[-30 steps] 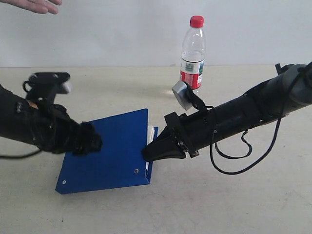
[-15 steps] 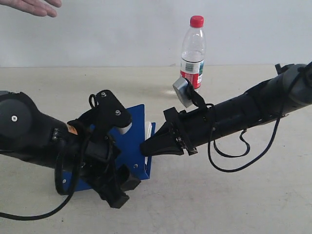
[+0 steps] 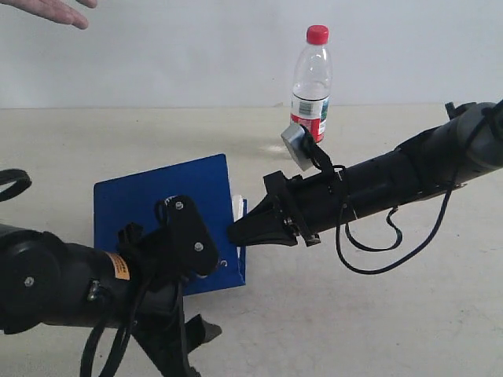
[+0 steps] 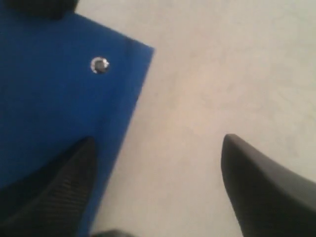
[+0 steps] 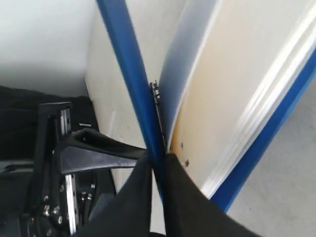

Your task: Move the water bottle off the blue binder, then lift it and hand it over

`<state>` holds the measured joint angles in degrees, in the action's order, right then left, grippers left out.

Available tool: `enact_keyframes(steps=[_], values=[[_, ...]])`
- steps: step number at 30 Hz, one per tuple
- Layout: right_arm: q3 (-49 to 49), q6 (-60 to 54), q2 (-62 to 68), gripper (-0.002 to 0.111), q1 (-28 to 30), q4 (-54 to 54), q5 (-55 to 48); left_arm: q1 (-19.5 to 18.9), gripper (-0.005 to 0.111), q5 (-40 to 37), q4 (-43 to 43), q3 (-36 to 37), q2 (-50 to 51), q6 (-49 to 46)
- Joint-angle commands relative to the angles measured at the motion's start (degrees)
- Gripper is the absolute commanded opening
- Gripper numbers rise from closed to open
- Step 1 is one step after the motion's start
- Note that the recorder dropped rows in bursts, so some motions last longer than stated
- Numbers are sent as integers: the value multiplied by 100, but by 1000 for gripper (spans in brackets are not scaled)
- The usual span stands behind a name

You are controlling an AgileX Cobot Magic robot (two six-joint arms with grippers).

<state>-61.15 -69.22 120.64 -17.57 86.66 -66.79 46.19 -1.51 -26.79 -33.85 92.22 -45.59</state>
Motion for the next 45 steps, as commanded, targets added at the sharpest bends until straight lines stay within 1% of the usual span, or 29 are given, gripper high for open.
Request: enact_keyframes(steps=[1,3,6,10,12,14,17,18,20,21,22,24,26,27,28,29,30,31,32,34,37,38,40,45], values=[[-17,-32,-81,0,-8,50,-318,25,65,1417,21,39,20,101],[-17,-1,-81,0,-8,79,-318,25,65,1683,-123,39,20,47],[-17,203,-81,0,-8,123,-318,25,65,2021,-788,39,20,-480],[-17,433,-213,0,-8,74,-318,25,65,2487,-2335,39,20,-1996],[-17,437,-294,0,-8,37,-318,25,63,2742,-3087,39,20,-2636],[-17,446,-374,0,-8,15,-318,25,53,2866,-3723,39,20,-3158],[-17,446,-497,0,-8,15,-318,25,29,2863,-4491,39,20,-3900],[-17,446,-532,0,-8,41,-318,25,21,2863,-4654,39,20,-4030],[-17,410,-597,0,-8,23,-318,25,8,2863,-4777,39,20,-4129],[-17,358,-617,0,-8,-6,-318,25,5,2906,-4815,39,20,-4147],[-17,199,-622,0,-8,-92,-318,25,5,3040,-4849,39,20,-4147],[-17,-107,-622,4,-19,-428,-318,25,9,3506,-5124,39,20,-4097],[-17,-110,-622,15,-27,-759,-318,-69,20,4099,-5596,39,20,-3800],[-17,-92,-622,21,-27,-825,-270,-150,25,4199,-5903,39,20,-3765],[-17,-20,-622,30,-27,-857,-75,-297,32,4185,-6220,39,20,-3765],[-17,27,-622,40,-27,-857,106,-462,40,4050,-6561,39,20,-3765],[-17,42,-622,48,-27,-857,237,-616,46,3824,-6797,39,20,-3788],[-17,149,-622,56,-27,-857,465,-869,53,3334,-7059,39,20,-3889],[-17,281,-622,60,-27,-857,645,-1036,58,2965,-7176,39,20,-3967],[-17,527,-622,62,-27,-860,1063,-1430,64,2166,-7314,39,20,-3969],[-17,622,-622,62,-27,-860,1355,-1860,64,1501,-7316,39,20,-3870],[-17,622,-611,62,-27,-860,1414,-1941,64,1302,-7316,52,20,-3790],[-17,633,-570,62,-27,-860,1536,-2112,64,1046,-7316,51,20,-3551],[-116,731,-272,62,-27,-860,1476,-2396,64,1022,-7316,51,20,-3411]])
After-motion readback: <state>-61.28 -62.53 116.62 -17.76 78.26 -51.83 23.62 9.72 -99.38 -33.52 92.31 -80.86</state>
